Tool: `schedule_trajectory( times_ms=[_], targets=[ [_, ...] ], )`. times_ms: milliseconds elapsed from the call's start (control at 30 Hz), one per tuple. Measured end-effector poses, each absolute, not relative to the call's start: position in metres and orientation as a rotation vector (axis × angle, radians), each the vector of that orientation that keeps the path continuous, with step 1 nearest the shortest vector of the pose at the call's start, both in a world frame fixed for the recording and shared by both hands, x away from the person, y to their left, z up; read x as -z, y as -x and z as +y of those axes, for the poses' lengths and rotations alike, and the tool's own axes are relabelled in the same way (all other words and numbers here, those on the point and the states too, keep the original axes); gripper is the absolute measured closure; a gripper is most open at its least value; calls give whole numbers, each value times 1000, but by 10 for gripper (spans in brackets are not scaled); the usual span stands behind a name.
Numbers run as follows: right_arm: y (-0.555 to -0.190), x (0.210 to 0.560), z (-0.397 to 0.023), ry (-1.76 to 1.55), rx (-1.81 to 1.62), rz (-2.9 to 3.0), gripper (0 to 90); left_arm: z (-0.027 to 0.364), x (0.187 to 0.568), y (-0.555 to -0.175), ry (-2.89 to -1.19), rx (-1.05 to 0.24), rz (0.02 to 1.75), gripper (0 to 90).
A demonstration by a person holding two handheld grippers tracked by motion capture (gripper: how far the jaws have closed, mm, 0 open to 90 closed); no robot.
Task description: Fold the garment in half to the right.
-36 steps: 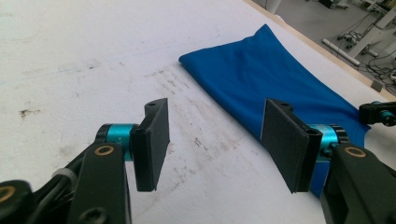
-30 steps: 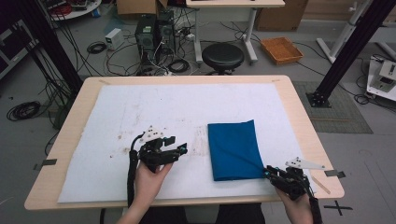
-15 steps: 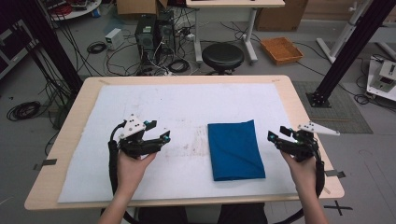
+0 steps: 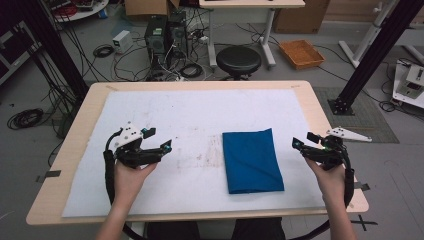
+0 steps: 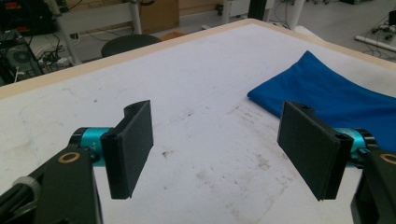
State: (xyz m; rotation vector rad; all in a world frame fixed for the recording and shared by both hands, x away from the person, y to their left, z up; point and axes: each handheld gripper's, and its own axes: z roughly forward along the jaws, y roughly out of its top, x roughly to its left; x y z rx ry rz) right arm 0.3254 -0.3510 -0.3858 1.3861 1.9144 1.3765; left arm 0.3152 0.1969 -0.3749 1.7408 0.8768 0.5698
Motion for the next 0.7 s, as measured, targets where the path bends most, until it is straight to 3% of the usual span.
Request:
schedule_trajectory(
  times_ms=[700],
  targets=[
    [-324,385,-350,-1346,-1346,1929,277,206,374,-314,-1761,-545,878,267]
  ],
)
